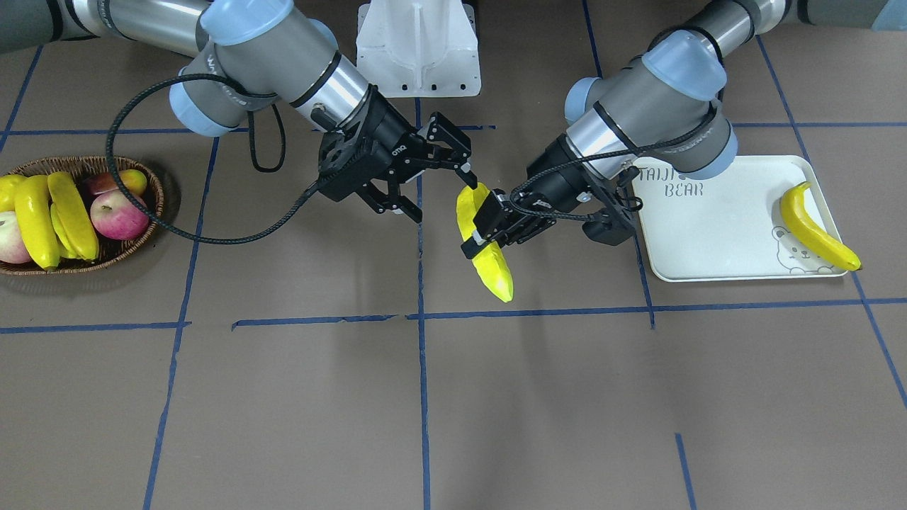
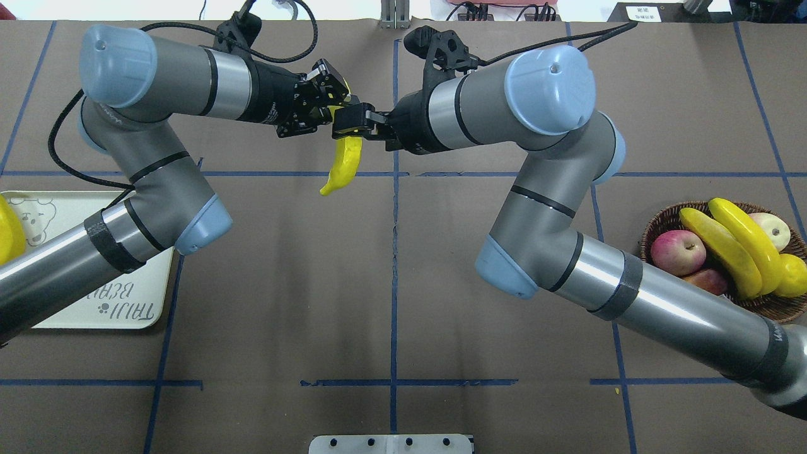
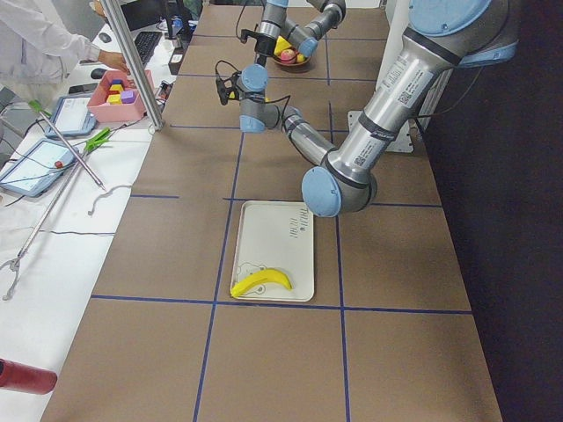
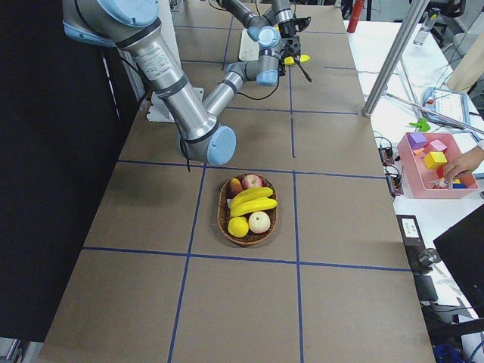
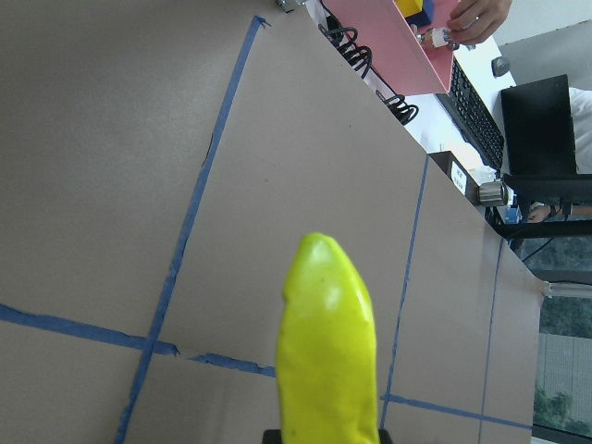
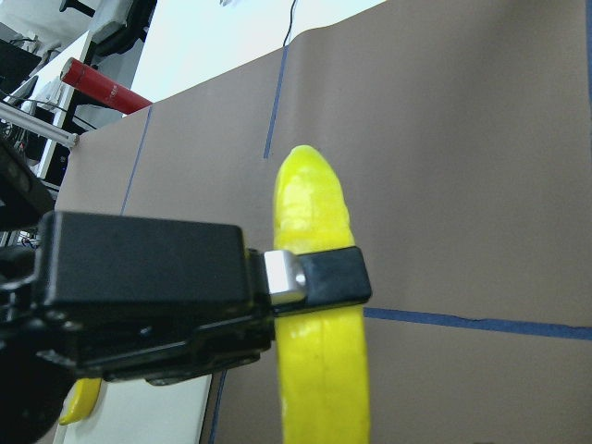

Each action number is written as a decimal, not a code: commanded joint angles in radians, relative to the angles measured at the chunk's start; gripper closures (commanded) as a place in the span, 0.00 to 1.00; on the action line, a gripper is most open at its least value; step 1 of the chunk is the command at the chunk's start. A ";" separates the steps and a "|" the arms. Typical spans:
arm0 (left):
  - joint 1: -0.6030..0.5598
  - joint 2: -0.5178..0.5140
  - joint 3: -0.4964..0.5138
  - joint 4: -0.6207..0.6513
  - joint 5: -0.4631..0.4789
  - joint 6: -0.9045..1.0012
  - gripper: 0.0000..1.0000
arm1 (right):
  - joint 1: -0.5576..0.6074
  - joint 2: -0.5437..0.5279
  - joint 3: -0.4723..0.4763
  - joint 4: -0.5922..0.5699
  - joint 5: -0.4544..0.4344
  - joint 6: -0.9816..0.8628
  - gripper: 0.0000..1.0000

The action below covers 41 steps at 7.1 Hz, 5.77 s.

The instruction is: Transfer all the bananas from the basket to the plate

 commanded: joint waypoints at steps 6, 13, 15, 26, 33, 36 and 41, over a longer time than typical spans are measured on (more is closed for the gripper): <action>-0.159 0.467 -0.012 0.112 -0.038 0.280 1.00 | 0.245 -0.277 0.138 -0.384 0.204 -0.348 0.00; -0.235 0.684 -0.048 0.238 -0.099 0.720 0.00 | 0.292 -0.422 0.348 -0.770 0.141 -0.657 0.00; -0.381 0.627 -0.050 0.252 -0.359 0.778 0.00 | 0.293 -0.578 0.384 -0.627 0.119 -0.734 0.00; -0.382 0.518 -0.033 0.254 -0.361 0.713 0.00 | 0.150 -0.976 0.396 -0.298 -0.125 -1.071 0.18; -0.374 0.509 -0.028 0.254 -0.359 0.713 0.00 | 0.089 -1.005 0.396 -0.304 -0.132 -1.070 0.31; -0.374 0.509 -0.028 0.254 -0.359 0.713 0.00 | 0.083 -1.011 0.395 -0.304 -0.132 -1.073 0.86; -0.374 0.504 -0.031 0.251 -0.359 0.713 0.00 | 0.252 -0.862 0.618 -0.736 -0.040 -1.262 0.98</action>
